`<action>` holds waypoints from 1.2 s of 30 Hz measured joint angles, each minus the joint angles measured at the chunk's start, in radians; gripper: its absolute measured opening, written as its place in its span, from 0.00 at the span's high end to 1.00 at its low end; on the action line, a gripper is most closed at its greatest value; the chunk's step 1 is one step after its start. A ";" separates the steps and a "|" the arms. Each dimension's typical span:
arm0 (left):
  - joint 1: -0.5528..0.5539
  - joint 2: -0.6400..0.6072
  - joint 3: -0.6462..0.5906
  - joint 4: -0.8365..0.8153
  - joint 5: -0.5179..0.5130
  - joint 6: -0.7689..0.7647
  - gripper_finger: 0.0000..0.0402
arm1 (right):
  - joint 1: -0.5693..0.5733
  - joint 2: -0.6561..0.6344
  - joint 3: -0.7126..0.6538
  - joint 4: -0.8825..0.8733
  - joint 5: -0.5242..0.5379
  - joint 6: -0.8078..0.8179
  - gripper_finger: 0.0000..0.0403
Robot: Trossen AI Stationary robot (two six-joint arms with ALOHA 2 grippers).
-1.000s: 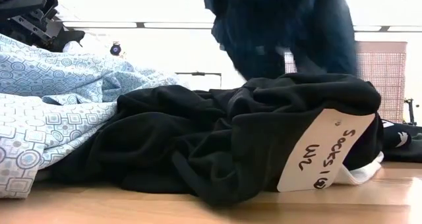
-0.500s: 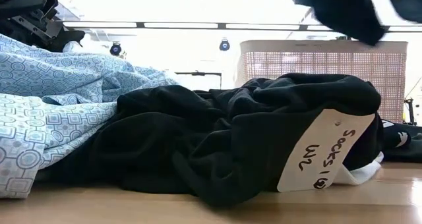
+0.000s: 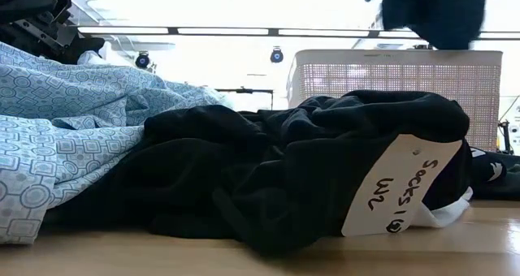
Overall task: Pick & Place Cloths
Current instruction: Put the dark blue patterned shirt into the white bin
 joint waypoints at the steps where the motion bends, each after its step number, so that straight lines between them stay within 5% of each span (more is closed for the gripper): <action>1: 0.000 0.000 0.000 0.000 0.000 0.000 0.28 | 0.000 0.008 0.000 0.040 -0.009 -0.037 0.99; 10: 0.000 0.000 0.000 0.000 0.000 0.000 0.28 | -0.139 0.096 0.000 0.245 -0.064 -0.282 0.99; 20: 0.000 0.000 0.000 0.000 0.000 0.000 0.28 | -0.496 0.233 -0.001 0.212 -0.072 -0.125 0.99; 28: 0.000 0.000 0.000 0.000 0.000 0.000 0.28 | -0.658 0.288 0.000 -0.032 0.000 0.110 0.99; 36: 0.000 0.000 0.000 0.000 0.000 0.000 0.28 | -0.676 0.284 0.000 -0.451 0.134 0.316 0.99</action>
